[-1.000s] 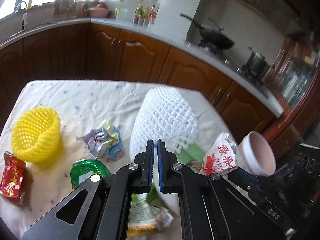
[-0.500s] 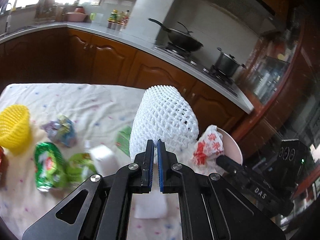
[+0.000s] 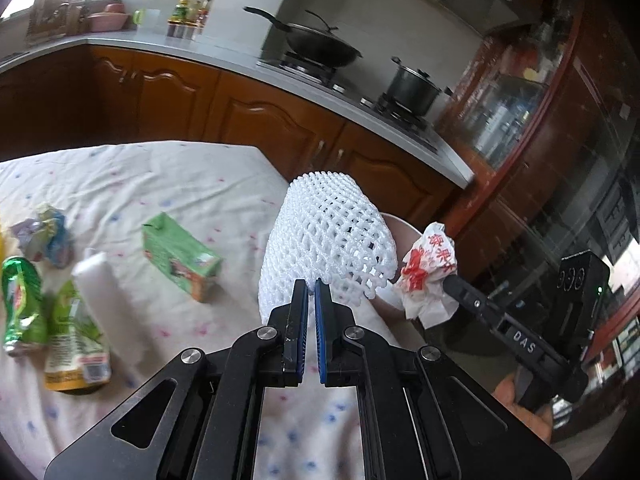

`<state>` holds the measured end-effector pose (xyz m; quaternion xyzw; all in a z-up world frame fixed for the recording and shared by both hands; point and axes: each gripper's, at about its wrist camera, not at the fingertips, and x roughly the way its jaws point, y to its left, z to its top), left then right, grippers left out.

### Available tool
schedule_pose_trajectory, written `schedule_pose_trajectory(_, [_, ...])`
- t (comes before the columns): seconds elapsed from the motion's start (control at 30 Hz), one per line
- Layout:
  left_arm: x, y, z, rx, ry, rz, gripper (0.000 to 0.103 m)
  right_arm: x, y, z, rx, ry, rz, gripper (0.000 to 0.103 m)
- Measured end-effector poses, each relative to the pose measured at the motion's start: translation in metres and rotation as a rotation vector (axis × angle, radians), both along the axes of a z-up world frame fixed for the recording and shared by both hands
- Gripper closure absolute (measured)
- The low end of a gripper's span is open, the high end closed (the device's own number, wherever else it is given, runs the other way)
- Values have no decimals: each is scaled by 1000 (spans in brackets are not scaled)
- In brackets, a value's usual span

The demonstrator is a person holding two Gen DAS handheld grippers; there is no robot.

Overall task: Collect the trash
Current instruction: 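Carry the foam net and tissue over the pink bin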

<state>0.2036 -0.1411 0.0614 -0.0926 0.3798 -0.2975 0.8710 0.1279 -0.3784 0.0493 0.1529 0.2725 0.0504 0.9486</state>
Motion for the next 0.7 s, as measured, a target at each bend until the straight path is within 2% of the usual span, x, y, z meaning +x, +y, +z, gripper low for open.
schedule_pose_trajectory(0.3, [-1, -58, 4, 15, -11, -98, 100, -12, -48, 8, 13, -18, -104, 93])
schedule_pose_trajectory(0.7, [26, -142, 0, 33, 20, -211, 100, 1, -103, 12, 2, -16, -196, 93])
